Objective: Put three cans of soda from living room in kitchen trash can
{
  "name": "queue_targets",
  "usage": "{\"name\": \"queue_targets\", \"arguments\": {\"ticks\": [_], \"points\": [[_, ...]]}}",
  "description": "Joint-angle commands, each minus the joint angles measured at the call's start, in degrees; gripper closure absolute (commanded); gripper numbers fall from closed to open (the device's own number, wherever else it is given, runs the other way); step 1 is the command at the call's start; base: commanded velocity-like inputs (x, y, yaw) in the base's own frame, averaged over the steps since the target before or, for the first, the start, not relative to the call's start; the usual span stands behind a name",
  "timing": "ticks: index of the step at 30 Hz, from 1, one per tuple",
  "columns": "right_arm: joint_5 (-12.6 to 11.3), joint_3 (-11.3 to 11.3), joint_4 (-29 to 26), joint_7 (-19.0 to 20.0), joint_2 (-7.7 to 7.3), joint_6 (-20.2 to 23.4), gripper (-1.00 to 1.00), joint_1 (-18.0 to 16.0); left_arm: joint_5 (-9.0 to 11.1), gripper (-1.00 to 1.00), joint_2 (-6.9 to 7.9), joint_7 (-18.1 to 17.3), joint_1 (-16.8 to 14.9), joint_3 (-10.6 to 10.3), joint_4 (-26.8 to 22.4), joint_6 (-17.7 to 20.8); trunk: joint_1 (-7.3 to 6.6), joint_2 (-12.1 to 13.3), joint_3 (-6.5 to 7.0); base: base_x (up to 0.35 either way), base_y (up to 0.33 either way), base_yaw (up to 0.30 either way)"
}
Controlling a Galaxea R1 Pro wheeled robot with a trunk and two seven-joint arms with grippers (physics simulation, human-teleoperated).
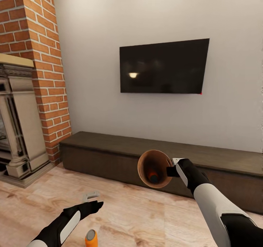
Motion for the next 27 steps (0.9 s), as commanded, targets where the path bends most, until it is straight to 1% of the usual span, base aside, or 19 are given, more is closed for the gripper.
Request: {"name": "queue_targets", "arguments": {"ticks": [1,9,20,24,27], "points": [[-0.4,-0.1,-0.1,0.2,0.01,0.0,1.00,-0.1,0.0,-1.00,-0.03,0.0,0.0,0.0,0.0,0.0,0.00,0.0,0.10,0.000,0.287,-0.133],[-0.4,-0.1,-0.1,0.1,0.01,0.0,1.00,-0.1,-0.1,-1.00,-0.06,0.0,0.0,0.0,0.1,0.1,0.00,0.0,0.72,-0.070,0.288,-0.123],[-0.4,-0.1,0.0,0.0,-0.05,0.1,1.00,-0.1,-0.1,-1.00,-0.08,0.0,0.0,-0.3,0.1,0.1,0.00,0.0,0.84,-0.152,0.289,-0.017],[-0.4,-0.1,0.0,0.0,-0.16,0.1,1.00,-0.2,-0.1,-1.00,-0.06,-0.1,0.0,-0.4,0.0,0.0,0.00,0.0,0.84,0.035,0.218,-0.001],[-0.4,-0.1,-0.1,0.0,-0.22,0.1,1.00,-0.2,-0.1,-1.00,-0.06,-0.1,0.0,-0.4,-0.1,0.0,0.00,0.0,0.84,0.070,0.087,0.000]]}}
